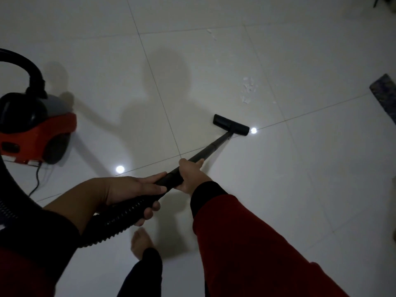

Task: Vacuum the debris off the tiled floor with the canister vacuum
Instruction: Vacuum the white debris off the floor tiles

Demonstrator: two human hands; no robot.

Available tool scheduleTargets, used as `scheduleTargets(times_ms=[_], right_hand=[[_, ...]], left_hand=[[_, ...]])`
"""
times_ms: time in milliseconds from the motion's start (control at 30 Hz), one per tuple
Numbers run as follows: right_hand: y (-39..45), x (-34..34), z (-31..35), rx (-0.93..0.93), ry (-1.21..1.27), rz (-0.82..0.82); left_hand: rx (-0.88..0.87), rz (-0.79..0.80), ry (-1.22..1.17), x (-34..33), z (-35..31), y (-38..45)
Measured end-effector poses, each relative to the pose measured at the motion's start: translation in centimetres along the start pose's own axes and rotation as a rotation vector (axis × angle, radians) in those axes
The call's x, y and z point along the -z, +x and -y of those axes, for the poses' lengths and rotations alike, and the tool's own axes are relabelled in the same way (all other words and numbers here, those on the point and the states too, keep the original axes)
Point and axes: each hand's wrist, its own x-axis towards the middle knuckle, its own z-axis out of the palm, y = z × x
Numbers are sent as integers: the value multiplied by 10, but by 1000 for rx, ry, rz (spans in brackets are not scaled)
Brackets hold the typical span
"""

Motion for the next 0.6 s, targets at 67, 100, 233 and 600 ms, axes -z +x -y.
scheduleTargets(times_ms=[67, 100, 233, 600], right_hand=[[11, 21, 12, 9, -31, -8], [19, 30, 19, 13, -39, -14], [48, 57, 48, 2, -97, -11], [107, 107, 139, 6, -328, 66]], left_hand=[[-7, 17, -19, -9, -6, 20], [-10, 22, -29, -14, -9, 30], [-25, 34, -104, -28, -27, 69], [-140, -20, -256, -62, -86, 145]])
